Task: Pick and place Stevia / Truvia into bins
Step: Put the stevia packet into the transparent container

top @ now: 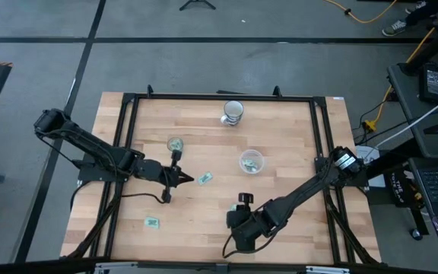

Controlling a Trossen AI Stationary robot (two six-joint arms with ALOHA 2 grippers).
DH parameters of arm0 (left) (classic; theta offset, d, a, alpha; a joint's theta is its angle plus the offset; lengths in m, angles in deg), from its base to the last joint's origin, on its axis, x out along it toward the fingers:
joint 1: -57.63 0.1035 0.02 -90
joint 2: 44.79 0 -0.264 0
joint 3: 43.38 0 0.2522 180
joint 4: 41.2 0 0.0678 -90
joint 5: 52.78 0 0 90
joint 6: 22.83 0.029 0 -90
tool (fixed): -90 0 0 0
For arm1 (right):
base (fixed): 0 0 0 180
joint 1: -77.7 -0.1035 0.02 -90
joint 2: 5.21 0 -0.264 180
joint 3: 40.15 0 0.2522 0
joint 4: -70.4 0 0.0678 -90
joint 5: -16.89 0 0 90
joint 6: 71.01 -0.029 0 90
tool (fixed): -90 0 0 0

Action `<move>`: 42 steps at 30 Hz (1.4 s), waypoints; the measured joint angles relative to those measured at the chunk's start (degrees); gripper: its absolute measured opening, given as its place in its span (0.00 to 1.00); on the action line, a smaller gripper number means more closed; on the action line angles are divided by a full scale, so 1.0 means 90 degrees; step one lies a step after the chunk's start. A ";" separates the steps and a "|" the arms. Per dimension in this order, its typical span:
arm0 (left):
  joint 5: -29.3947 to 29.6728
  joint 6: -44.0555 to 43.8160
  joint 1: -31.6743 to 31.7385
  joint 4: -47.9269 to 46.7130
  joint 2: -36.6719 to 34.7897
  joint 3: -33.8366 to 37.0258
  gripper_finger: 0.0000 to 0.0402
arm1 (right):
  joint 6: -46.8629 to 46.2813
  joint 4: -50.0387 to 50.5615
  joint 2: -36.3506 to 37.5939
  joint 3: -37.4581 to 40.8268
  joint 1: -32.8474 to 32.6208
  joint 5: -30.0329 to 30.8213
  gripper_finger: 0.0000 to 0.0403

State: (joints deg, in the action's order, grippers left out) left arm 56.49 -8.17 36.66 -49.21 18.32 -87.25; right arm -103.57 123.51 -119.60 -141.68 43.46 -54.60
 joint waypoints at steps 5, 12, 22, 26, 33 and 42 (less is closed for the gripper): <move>0.0087 -0.0226 0.0000 -0.0060 0.0000 0.0000 0.00 | -0.0053 -0.0255 0.0003 0.0421 -0.0041 -0.0014 0.41; 0.0087 -0.0226 0.0000 -0.0092 0.0000 0.0000 0.00 | -0.0168 -0.1016 -0.0002 0.1102 0.0010 -0.0012 0.41; 0.0092 -0.0221 0.0000 -0.0099 0.0000 0.0000 0.01 | 0.0034 -0.1977 -0.0002 0.1629 0.0032 -0.0009 0.41; 0.0094 -0.0219 0.0000 -0.0099 0.0000 0.0002 0.00 | 0.0082 -0.2314 -0.0002 0.1860 0.0065 -0.0007 0.41; 0.0093 -0.0217 0.0000 -0.0097 0.0000 0.0004 0.00 | -0.0017 -0.2511 -0.0005 0.2009 0.0153 -0.0006 0.41; 0.0092 -0.0214 0.0000 -0.0097 0.0000 0.0005 0.00 | 0.0024 -0.2540 -0.0005 0.2011 0.0180 -0.0007 0.41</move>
State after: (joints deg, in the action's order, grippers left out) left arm 57.32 -10.10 36.66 -50.08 18.32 -87.20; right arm -103.35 100.65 -119.64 -123.58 45.08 -54.67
